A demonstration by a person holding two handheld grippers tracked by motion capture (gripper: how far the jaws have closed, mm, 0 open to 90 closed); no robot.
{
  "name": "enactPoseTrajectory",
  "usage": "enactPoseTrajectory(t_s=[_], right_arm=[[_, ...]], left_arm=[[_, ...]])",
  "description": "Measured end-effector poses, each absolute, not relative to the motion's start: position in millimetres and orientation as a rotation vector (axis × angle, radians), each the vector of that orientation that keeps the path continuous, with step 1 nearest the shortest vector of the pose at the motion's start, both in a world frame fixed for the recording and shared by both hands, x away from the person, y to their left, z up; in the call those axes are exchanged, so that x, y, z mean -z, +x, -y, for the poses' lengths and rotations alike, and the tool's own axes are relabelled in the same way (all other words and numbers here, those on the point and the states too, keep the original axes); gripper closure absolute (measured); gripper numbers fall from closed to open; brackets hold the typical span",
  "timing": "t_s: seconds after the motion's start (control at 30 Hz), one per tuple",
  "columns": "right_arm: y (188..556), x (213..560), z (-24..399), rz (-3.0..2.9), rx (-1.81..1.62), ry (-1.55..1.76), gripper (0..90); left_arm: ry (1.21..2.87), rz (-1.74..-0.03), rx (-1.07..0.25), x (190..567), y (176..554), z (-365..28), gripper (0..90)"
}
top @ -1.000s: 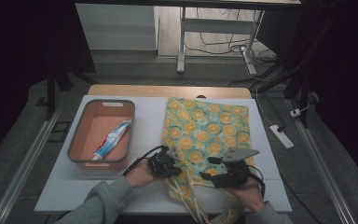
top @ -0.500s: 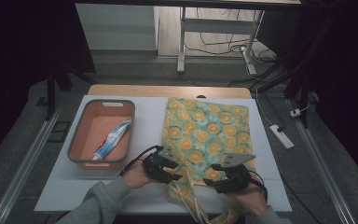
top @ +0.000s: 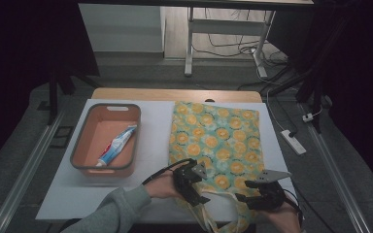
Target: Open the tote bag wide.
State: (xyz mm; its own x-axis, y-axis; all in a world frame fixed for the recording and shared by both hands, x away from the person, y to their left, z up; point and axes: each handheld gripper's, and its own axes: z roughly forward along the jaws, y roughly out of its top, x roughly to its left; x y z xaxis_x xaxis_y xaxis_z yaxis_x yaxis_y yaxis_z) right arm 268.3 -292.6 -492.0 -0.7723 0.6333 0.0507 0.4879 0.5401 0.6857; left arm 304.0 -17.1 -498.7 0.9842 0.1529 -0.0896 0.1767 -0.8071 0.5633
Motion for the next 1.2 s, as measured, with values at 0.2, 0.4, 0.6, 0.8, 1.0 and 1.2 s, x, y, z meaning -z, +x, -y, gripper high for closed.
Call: enactPoseTrajectory(t_s=[0.2,0.4,0.6,0.8,1.0,1.2], right_arm=[[269.7,490.5,293.5,-2.562,-1.06,0.947,37.1],[270.3,488.9,296.3,-2.544,-1.067,0.947,37.1],[271.2,487.9,300.2,-2.529,-1.069,0.961,37.1],[271.4,485.8,301.9,-2.525,-1.078,0.959,36.6],[261.1,470.9,291.9,-2.614,-1.165,0.837,32.1],[250.7,470.7,274.2,-2.735,-1.195,0.698,25.3]], left_arm=[[2.615,-0.232,0.044,508.6,303.4,14.8,34.5],[2.599,-0.272,0.076,509.2,306.1,1.0,69.2],[2.454,-0.326,0.087,491.1,311.4,-20.1,81.8],[2.307,-0.372,0.096,471.0,315.5,-36.8,84.7],[2.244,-0.432,0.048,460.2,318.5,-46.2,86.5],[2.156,-0.506,0.082,452.2,328.8,-63.8,86.6]])
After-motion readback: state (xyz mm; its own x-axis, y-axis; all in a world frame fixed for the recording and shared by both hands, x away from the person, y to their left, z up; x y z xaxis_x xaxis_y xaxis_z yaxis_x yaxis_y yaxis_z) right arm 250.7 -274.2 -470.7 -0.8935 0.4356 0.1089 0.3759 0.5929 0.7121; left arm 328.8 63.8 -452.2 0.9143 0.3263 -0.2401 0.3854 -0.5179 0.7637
